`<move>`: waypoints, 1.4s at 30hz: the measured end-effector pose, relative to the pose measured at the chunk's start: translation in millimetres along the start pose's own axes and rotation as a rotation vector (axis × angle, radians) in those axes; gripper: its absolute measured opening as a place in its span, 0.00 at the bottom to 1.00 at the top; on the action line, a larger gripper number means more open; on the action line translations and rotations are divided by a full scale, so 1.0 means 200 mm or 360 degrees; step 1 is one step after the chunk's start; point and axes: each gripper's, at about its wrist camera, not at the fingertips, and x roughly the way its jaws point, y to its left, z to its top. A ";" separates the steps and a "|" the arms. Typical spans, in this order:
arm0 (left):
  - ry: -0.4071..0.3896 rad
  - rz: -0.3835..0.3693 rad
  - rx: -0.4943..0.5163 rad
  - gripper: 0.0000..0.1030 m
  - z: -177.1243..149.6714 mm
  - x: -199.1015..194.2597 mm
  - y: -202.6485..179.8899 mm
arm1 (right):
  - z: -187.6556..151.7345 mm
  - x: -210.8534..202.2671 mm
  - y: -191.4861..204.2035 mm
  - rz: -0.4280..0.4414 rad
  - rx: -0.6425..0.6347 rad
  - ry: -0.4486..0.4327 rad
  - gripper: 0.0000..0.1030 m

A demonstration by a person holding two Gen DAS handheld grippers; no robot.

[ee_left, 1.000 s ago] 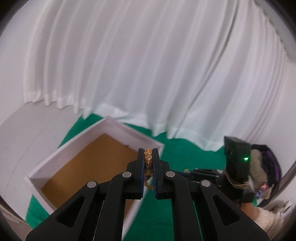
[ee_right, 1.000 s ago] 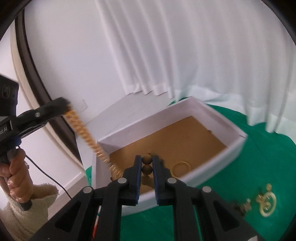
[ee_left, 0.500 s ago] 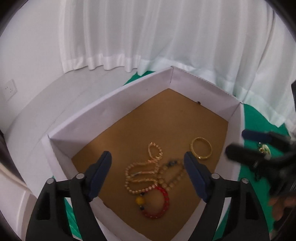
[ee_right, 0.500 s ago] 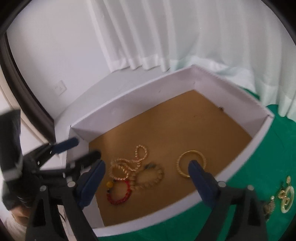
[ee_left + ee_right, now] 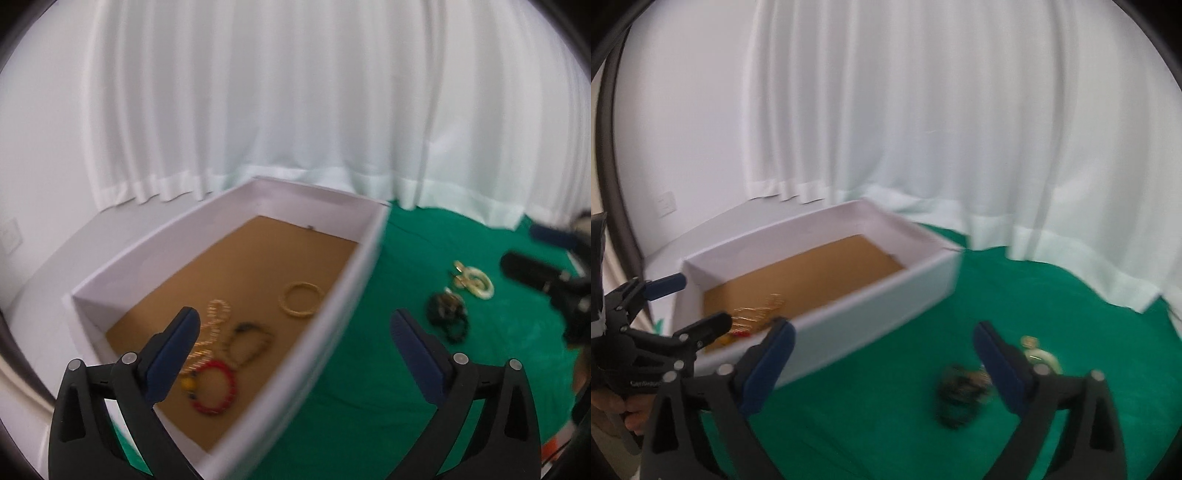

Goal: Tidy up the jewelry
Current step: 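Carry both bead strands into the white box and release them, then withdraw both tools from the box over the remaining jewelry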

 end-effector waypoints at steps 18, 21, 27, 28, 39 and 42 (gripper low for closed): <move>0.0254 -0.0292 0.0187 0.99 -0.30 -0.03 -0.62 | -0.56 -0.41 -0.57 -0.0366 0.0498 0.0076 1.00; 0.0362 -0.0328 0.0225 0.99 -0.34 -0.02 -0.68 | -0.61 -0.44 -0.59 -0.0399 0.0525 0.0086 1.00; 0.0264 -0.0229 0.0316 0.99 -0.35 -0.09 -0.71 | -0.66 -0.47 -0.58 -0.0501 0.0514 0.0159 1.00; 0.0252 -0.0219 0.0318 0.99 -0.36 -0.10 -0.70 | -0.66 -0.47 -0.58 -0.0531 0.0511 0.0174 1.00; 0.0184 -0.0212 0.0248 0.99 -0.29 -0.05 -0.64 | -0.62 -0.49 -0.58 -0.0575 0.0498 0.0169 1.00; 0.0203 -0.0234 0.0209 0.99 -0.29 -0.02 -0.62 | -0.61 -0.45 -0.56 -0.0582 0.0467 0.0191 1.00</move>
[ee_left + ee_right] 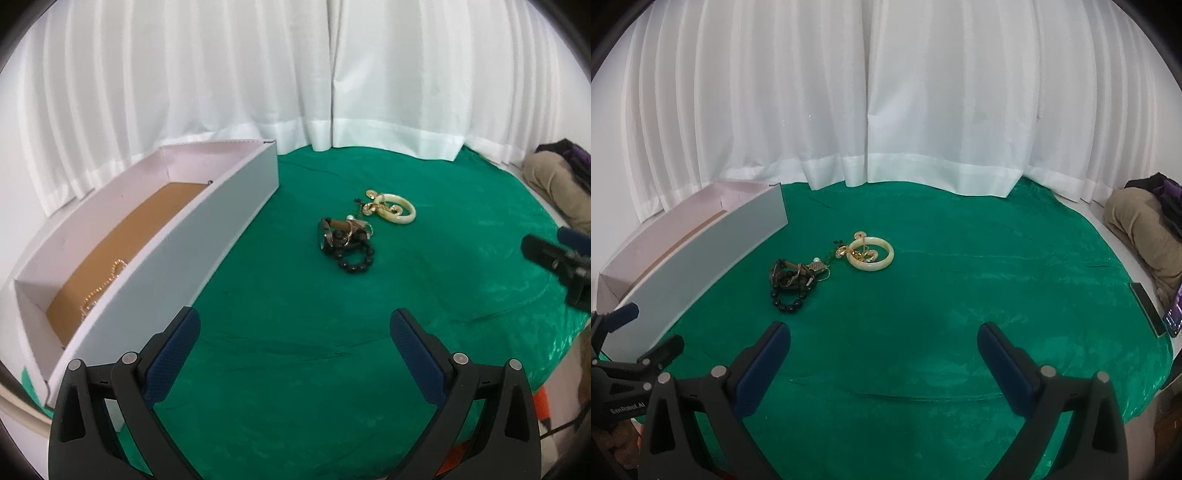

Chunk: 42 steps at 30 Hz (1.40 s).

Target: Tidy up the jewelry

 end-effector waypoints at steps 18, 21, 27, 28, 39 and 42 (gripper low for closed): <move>0.0131 -0.0040 -0.0071 0.99 0.03 0.15 0.06 | 0.01 0.31 -0.02 0.0169 -0.0014 0.0212 1.00; 0.0138 -0.0043 -0.0069 0.99 0.03 0.16 0.05 | 0.07 0.43 -0.05 0.0244 -0.0030 0.0274 1.00; 0.0166 -0.0041 -0.0070 0.99 0.01 0.19 0.07 | 0.22 0.62 -0.03 0.0478 -0.0113 0.0299 0.88; 0.0172 -0.0044 -0.0076 0.99 0.01 0.20 0.07 | 0.26 0.67 -0.02 0.0508 -0.0127 0.0298 0.85; 0.0200 -0.0042 -0.0070 0.99 -0.01 0.21 0.09 | 0.48 1.36 0.20 0.0620 -0.0285 0.0559 0.46; 0.0212 -0.0034 -0.0083 0.99 -0.02 0.22 0.12 | 0.47 1.43 0.22 0.0569 -0.0307 0.0609 0.13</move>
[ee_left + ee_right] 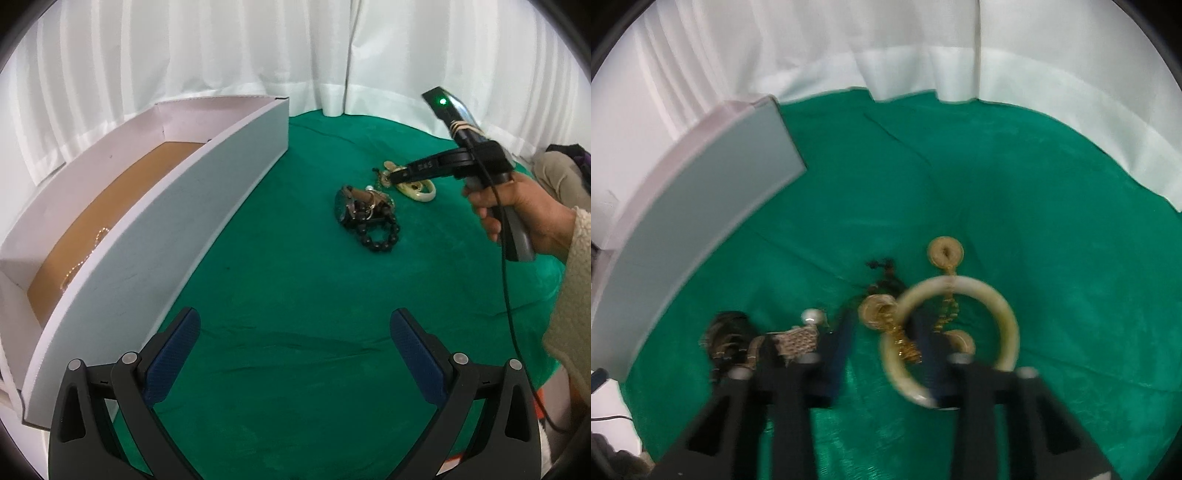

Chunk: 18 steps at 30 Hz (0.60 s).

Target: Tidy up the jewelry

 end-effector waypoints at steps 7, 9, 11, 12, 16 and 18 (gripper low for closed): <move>0.0030 -0.0049 -0.0051 0.99 0.00 0.03 0.02 | 0.00 -0.15 -0.05 0.0097 0.0143 -0.0074 0.03; 0.0025 -0.0052 -0.0045 0.99 0.00 0.02 0.02 | 0.00 -0.20 -0.06 0.0134 0.0179 -0.0104 0.03; 0.0019 -0.0050 -0.0037 0.99 -0.01 0.01 0.01 | 0.01 -0.29 -0.04 0.0158 0.0183 -0.0157 0.03; 0.0018 -0.0049 -0.0034 0.99 -0.01 0.01 0.01 | 0.02 -0.33 -0.04 0.0168 0.0178 -0.0182 0.01; 0.0024 -0.0051 -0.0040 0.99 -0.01 0.00 0.02 | 0.03 -0.52 0.00 0.0220 0.0160 -0.0296 0.01; 0.0025 -0.0051 -0.0042 0.99 -0.01 0.00 0.02 | 0.03 -0.61 0.04 0.0243 0.0139 -0.0349 0.01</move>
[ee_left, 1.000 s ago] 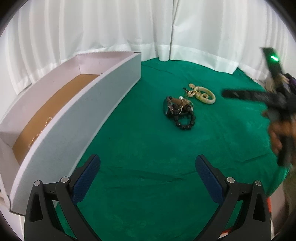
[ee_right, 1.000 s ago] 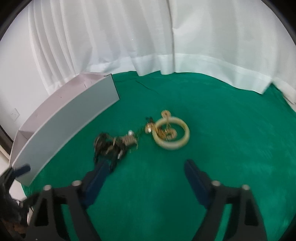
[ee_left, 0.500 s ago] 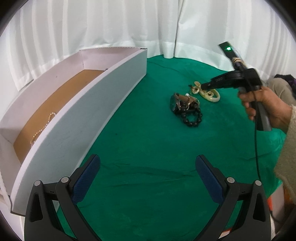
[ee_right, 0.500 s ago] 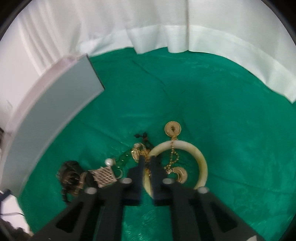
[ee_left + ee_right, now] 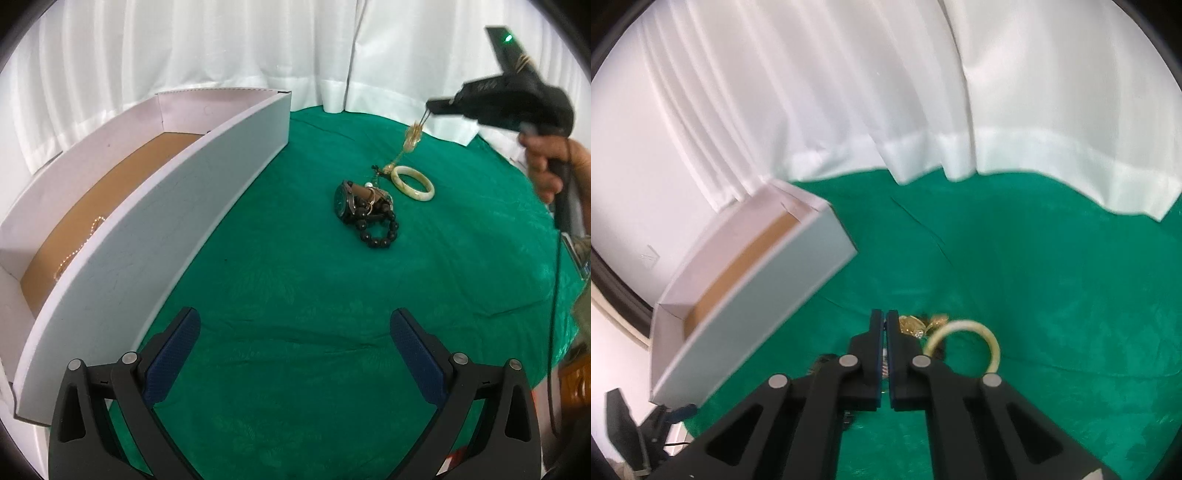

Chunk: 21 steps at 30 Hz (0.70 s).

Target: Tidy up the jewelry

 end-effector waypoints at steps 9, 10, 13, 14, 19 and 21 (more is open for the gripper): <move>0.0012 -0.0024 0.0028 0.99 0.00 0.00 -0.02 | -0.01 -0.31 0.18 0.0120 -0.0076 -0.0146 0.01; 0.0016 -0.0030 0.0029 0.99 0.00 0.00 -0.02 | -0.03 -0.34 0.19 0.0131 -0.0086 -0.0146 0.01; 0.0029 -0.0044 0.0032 0.99 0.00 0.01 -0.03 | -0.12 -0.37 0.20 0.0138 -0.0087 -0.0099 0.01; 0.0037 -0.0048 0.0028 0.99 0.00 0.02 -0.03 | -0.15 -0.37 0.20 0.0135 -0.0081 -0.0072 0.01; 0.0075 -0.0068 0.0030 0.99 -0.01 0.05 -0.05 | -0.34 -0.19 0.12 0.0085 -0.0024 0.0141 0.01; 0.0086 -0.0066 0.0062 0.99 -0.02 0.06 -0.07 | -0.39 -0.12 0.09 0.0072 0.0014 0.0198 0.05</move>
